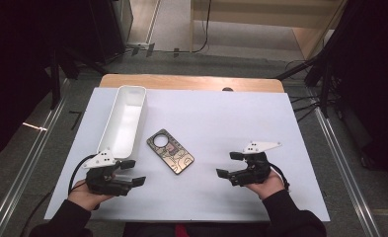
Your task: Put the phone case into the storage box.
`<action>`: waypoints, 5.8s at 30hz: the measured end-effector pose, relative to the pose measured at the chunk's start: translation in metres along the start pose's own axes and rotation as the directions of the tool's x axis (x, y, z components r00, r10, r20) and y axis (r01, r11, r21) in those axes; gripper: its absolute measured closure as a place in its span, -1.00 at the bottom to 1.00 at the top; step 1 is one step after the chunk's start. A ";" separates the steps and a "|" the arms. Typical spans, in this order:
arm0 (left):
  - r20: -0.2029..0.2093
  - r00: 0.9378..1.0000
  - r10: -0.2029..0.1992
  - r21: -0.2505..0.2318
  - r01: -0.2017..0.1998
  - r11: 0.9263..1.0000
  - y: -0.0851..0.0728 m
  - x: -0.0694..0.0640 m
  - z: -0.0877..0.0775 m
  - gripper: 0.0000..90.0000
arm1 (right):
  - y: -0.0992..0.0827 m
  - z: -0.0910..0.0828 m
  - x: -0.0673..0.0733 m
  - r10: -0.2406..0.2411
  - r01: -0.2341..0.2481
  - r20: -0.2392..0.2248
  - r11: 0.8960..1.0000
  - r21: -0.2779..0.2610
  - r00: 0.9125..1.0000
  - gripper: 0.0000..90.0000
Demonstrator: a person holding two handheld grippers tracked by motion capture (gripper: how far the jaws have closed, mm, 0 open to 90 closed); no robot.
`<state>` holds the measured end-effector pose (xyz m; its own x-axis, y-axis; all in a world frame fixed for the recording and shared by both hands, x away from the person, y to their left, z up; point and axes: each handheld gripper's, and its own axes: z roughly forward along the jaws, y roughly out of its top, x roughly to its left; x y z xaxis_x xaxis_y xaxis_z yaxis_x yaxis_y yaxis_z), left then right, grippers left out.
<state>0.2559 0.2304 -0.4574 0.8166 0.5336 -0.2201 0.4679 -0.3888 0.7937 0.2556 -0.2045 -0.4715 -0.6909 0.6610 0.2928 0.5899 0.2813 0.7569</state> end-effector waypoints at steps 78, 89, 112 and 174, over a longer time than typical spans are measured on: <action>-0.001 1.000 -0.015 -0.008 0.015 1.000 -0.001 0.003 0.000 -0.44 | 0.072 0.092 0.020 -0.042 0.038 0.043 0.996 0.084 0.998 -1.00; 0.001 1.000 -0.014 -0.007 0.014 1.000 -0.001 0.003 -0.001 -0.43 | 0.082 0.109 0.026 -0.036 0.033 0.047 0.996 0.079 0.998 -1.00; -0.001 1.000 -0.014 -0.007 0.014 1.000 -0.001 0.004 -0.001 -0.43 | 0.095 0.139 0.041 -0.023 0.014 0.097 0.996 0.093 0.995 -1.00; 0.007 1.000 -0.007 -0.003 0.007 1.000 -0.001 0.003 -0.002 -0.44 | 0.086 0.179 0.049 -0.077 0.023 0.156 0.947 0.320 0.985 -1.00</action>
<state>0.2569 0.2335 -0.4582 0.8159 0.5308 -0.2293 0.4724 -0.3833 0.7937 0.3470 -0.0229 -0.4969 -0.6606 0.7377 0.1393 0.6763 0.5042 0.5370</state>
